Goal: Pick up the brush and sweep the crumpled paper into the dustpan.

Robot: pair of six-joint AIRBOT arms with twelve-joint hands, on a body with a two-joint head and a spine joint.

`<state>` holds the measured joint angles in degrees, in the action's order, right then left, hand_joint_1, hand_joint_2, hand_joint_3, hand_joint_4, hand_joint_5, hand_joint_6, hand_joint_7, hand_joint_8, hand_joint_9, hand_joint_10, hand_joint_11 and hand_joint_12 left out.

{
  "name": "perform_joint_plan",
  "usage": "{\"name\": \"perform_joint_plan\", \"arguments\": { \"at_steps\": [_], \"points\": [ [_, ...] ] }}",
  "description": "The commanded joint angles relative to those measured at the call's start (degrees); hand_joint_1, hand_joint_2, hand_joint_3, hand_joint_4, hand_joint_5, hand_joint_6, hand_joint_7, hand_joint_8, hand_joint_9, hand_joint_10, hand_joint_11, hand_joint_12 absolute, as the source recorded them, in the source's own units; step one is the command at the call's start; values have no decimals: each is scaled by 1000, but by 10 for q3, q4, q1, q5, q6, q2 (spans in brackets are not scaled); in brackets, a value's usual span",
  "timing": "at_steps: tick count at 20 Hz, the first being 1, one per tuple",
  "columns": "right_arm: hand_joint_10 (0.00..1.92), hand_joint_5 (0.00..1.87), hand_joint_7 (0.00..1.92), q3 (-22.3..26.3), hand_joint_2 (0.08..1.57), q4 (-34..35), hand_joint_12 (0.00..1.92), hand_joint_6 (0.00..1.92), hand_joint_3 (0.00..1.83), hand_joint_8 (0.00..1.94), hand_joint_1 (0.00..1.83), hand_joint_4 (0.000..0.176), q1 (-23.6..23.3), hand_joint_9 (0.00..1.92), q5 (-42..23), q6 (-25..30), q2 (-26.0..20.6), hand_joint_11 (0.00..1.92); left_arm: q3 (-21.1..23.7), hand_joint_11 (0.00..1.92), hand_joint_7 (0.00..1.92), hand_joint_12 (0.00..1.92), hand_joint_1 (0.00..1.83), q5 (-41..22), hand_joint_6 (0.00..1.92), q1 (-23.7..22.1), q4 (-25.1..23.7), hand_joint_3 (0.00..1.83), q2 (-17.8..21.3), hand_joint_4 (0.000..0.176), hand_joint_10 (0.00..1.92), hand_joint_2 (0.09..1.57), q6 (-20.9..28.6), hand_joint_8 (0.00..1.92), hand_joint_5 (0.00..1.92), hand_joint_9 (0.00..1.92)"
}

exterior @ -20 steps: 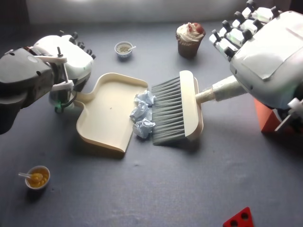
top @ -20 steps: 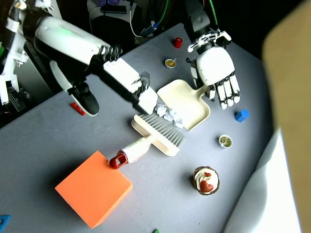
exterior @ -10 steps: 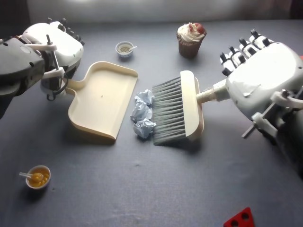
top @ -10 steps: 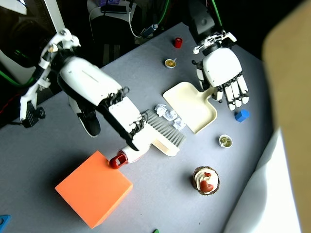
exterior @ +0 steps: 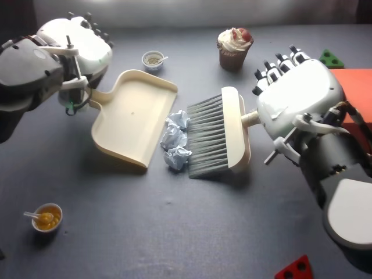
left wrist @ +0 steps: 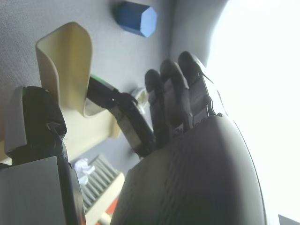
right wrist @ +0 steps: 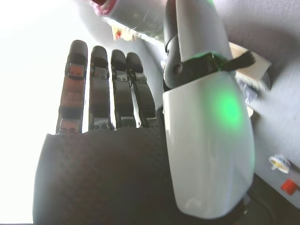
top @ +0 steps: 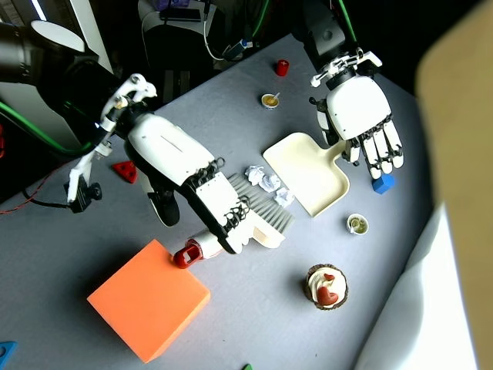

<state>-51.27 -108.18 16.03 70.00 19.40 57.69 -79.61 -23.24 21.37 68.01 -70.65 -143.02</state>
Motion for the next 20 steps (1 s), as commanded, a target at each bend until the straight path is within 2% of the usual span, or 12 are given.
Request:
{"name": "perform_joint_plan", "arguments": {
  "at_steps": [1,4,7,13,14,20],
  "points": [
    [3,259,249,-7,948,-54,30,2,0,4,1295,0,-2,278,41,-5,1,299,-2,42,381,411,1145,-32,813,-8,-23,0,2,0,3,1075,-4,3,1079,280],
    [3,274,248,-40,935,-55,30,7,0,3,1272,0,2,279,43,9,19,304,2,10,360,401,1117,-32,864,-9,-25,1,1,0,0,1087,-4,0,1050,249],
    [0,252,228,-67,948,-55,19,0,1,0,1269,0,6,251,41,14,35,282,6,13,374,403,1149,-33,810,-8,-25,0,1,0,5,1074,-4,2,1081,279],
    [3,252,240,-106,942,-60,21,0,0,5,1283,0,15,258,36,32,65,289,6,0,364,406,1130,-34,836,-6,-24,0,0,0,2,1080,-4,3,1066,254],
    [0,254,230,-115,943,-60,21,1,0,0,1254,0,17,247,36,35,72,292,6,51,373,431,1135,-33,825,-5,-24,0,0,0,6,1078,-4,3,1073,279],
    [14,304,277,-151,928,-58,23,14,0,15,1257,0,37,278,30,45,101,304,7,7,358,471,1121,-29,859,-1,-24,1,1,0,0,1086,-3,0,1053,265]
  ]
}}
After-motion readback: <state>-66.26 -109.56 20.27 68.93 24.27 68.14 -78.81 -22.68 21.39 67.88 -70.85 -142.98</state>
